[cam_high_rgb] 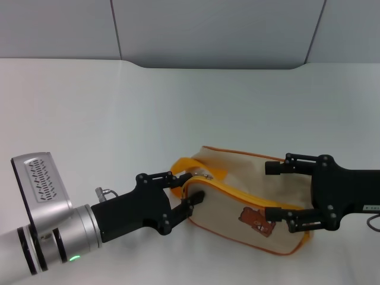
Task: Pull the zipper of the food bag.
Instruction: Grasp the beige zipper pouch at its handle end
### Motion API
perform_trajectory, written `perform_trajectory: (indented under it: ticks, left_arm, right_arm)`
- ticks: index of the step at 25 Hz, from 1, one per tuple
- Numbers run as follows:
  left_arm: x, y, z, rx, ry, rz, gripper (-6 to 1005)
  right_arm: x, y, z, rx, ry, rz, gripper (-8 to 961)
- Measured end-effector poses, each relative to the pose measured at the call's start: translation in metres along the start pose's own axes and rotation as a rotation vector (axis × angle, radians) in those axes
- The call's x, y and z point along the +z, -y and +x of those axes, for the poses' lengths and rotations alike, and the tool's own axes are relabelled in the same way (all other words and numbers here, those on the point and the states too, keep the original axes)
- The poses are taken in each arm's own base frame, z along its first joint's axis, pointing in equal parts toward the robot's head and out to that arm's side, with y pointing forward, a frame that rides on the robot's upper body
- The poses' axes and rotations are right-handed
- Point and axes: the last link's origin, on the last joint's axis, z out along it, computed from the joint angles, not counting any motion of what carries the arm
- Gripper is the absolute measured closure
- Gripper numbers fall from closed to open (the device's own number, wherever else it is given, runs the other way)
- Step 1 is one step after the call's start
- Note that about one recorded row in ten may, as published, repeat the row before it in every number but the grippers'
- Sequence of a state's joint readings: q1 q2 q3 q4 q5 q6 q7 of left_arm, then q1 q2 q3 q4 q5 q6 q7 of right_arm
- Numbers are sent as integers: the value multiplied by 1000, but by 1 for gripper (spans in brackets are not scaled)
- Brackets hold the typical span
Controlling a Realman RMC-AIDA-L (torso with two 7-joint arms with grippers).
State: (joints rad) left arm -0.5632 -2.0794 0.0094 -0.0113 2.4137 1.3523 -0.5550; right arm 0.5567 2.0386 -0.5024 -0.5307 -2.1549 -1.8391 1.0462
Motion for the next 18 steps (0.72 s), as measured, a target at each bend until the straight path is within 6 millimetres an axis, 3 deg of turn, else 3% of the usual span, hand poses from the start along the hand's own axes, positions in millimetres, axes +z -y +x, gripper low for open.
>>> perform_trajectory:
  ticks: [10,18]
  left_arm:
    - [-11,-3,-4,-11,-36,47,688]
    - [-14,-7,0,23,-78,51,814]
  right_arm:
    - [-9,2,-2,-2,59,68,123]
    - [-17,4,-7,-29,153,159,123]
